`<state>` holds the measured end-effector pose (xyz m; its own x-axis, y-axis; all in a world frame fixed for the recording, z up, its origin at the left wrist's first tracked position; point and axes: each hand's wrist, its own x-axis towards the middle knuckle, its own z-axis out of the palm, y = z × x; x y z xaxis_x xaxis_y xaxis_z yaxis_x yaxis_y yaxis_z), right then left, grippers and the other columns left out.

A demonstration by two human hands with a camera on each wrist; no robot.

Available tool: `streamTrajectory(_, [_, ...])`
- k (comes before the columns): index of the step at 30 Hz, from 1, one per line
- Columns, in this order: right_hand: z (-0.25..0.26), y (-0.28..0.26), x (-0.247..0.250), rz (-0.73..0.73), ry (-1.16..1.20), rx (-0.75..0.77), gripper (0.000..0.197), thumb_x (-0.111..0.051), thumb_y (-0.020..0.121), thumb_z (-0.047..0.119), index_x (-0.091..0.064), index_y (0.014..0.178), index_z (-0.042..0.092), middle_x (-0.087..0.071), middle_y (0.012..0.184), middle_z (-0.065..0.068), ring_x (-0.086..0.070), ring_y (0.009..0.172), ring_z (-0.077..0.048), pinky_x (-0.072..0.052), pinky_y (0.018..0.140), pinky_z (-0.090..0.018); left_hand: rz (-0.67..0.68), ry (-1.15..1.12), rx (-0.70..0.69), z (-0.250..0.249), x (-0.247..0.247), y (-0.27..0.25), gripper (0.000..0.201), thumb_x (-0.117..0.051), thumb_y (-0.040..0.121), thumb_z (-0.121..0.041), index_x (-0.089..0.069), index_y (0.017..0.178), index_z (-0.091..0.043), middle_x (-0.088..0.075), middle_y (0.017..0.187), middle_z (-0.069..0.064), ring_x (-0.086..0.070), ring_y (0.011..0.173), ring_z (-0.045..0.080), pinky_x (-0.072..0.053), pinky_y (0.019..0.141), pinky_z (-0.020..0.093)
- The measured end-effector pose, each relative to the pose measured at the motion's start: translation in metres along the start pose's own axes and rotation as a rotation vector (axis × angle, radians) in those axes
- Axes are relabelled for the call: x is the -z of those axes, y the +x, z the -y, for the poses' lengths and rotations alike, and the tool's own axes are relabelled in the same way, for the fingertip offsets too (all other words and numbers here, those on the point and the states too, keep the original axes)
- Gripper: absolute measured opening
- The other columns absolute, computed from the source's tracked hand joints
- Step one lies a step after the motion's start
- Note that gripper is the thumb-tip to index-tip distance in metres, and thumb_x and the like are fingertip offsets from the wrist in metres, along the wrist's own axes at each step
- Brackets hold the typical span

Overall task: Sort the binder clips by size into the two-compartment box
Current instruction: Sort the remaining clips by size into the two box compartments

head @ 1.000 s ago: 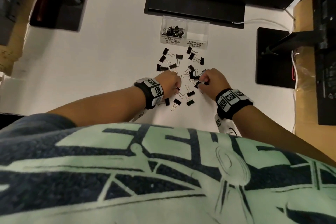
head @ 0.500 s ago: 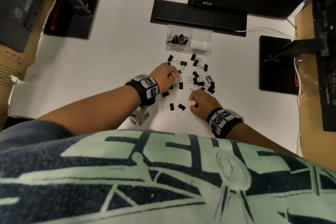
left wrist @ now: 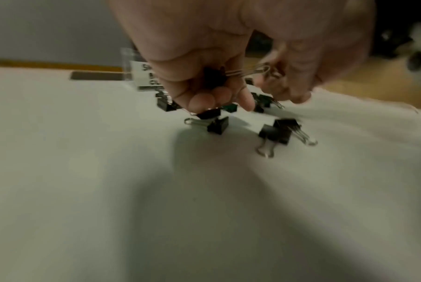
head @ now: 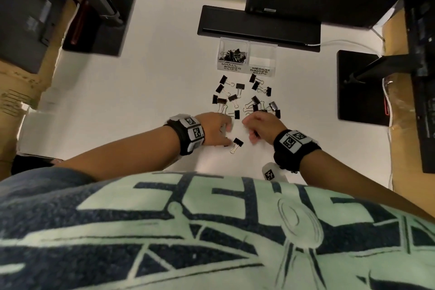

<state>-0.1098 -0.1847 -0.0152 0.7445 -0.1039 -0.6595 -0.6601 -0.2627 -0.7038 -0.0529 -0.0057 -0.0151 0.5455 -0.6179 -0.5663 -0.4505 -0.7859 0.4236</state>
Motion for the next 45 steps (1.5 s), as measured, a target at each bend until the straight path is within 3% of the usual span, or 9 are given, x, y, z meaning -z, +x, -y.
streamTrajectory(4, [-0.007, -0.003, -0.012, 0.067, -0.532, 0.226, 0.02, -0.07, 0.08, 0.019, -0.064, 0.1, 0.019, -0.046, 0.066, 0.01, -0.043, 0.059, -0.007, -0.036, 0.058, -0.021, 0.031, 0.152, -0.11, 0.005, -0.01, 0.003, 0.046, -0.066, 0.082, -0.039, -0.053, 0.124, -0.025, -0.058, 0.116, 0.006, -0.055, 0.11, 0.025, -0.047, 0.087, 0.034])
streamTrajectory(11, [-0.018, 0.0, -0.018, 0.141, -0.796, 0.331, 0.031, -0.065, 0.086, 0.025, -0.06, 0.115, 0.019, -0.034, 0.07, 0.02, -0.044, 0.075, -0.011, -0.033, 0.07, -0.023, -0.044, 0.173, -0.12, 0.008, -0.011, 0.006, 0.034, -0.062, 0.088, -0.034, -0.056, 0.116, -0.015, -0.057, 0.117, 0.007, -0.053, 0.112, 0.026, -0.049, 0.086, 0.037])
streamTrajectory(20, [-0.021, 0.005, -0.008, 0.073, -0.752, 0.359, 0.018, -0.063, 0.086, 0.018, -0.045, 0.081, 0.017, -0.047, 0.08, 0.004, -0.04, 0.063, -0.009, -0.033, 0.063, -0.026, -0.045, 0.167, -0.034, 0.007, -0.014, 0.015, 0.041, -0.057, 0.089, -0.042, -0.05, 0.108, -0.006, -0.057, 0.117, 0.013, -0.054, 0.109, 0.03, -0.047, 0.089, 0.041])
streamTrajectory(26, [0.023, 0.026, 0.033, -0.215, -0.375, 0.256, 0.008, -0.064, 0.086, 0.018, -0.059, 0.092, 0.014, -0.057, 0.088, 0.006, -0.052, 0.08, -0.01, -0.042, 0.068, -0.018, -0.05, 0.038, -0.015, 0.005, -0.006, 0.012, 0.03, -0.051, 0.094, -0.032, -0.046, 0.106, -0.005, -0.056, 0.11, 0.014, -0.058, 0.096, 0.033, -0.045, 0.078, 0.037])
streamTrajectory(30, [0.067, 0.056, 0.073, -0.345, -0.267, 0.22, 0.014, -0.06, 0.089, 0.019, -0.061, 0.103, 0.017, -0.062, 0.111, -0.002, -0.059, 0.086, -0.015, -0.055, 0.076, -0.029, -0.066, -0.092, -0.033, 0.005, -0.001, 0.014, 0.004, -0.048, 0.09, -0.011, -0.045, 0.091, -0.013, -0.058, 0.095, 0.011, -0.049, 0.08, 0.024, -0.037, 0.07, 0.031])
streamTrajectory(32, [0.087, 0.074, 0.086, -0.363, -0.295, 0.233, 0.018, -0.061, 0.088, 0.014, -0.062, 0.106, 0.018, -0.062, 0.108, -0.001, -0.064, 0.086, -0.018, -0.055, 0.069, -0.027, -0.066, -0.156, -0.024, 0.004, 0.0, 0.015, 0.012, -0.047, 0.087, -0.007, -0.044, 0.087, -0.018, -0.055, 0.089, 0.003, -0.05, 0.08, 0.022, -0.039, 0.07, 0.029])
streamTrajectory(35, [0.108, 0.098, 0.092, -0.375, -0.473, 0.271, 0.022, -0.059, 0.086, 0.008, -0.065, 0.105, 0.018, -0.056, 0.089, 0.008, -0.061, 0.094, -0.02, -0.055, 0.082, -0.033, -0.098, -0.213, -0.003, 0.003, 0.001, 0.017, 0.015, -0.044, 0.087, -0.007, -0.053, 0.096, -0.016, -0.06, 0.098, 0.004, -0.055, 0.086, 0.023, -0.044, 0.077, 0.032])
streamTrajectory(39, [0.114, 0.114, 0.083, -0.339, -0.726, 0.257, 0.027, -0.054, 0.087, 0.002, -0.065, 0.105, 0.02, -0.063, 0.116, -0.004, -0.06, 0.099, -0.021, -0.045, 0.074, -0.027, -0.178, -0.269, 0.044, 0.004, 0.012, 0.024, 0.018, -0.043, 0.092, -0.01, -0.058, 0.101, -0.007, -0.061, 0.109, 0.011, -0.058, 0.093, 0.027, -0.042, 0.078, 0.027])
streamTrajectory(45, [0.107, 0.112, 0.078, -0.279, -0.747, 0.318, 0.033, -0.052, 0.087, 0.002, -0.062, 0.115, 0.016, -0.061, 0.122, -0.005, -0.058, 0.11, -0.021, -0.045, 0.087, -0.026, -0.341, -0.419, 0.132, 0.001, 0.051, 0.047, 0.015, -0.047, 0.094, -0.015, -0.06, 0.101, -0.011, -0.061, 0.099, 0.006, -0.053, 0.078, 0.018, -0.039, 0.06, 0.024])
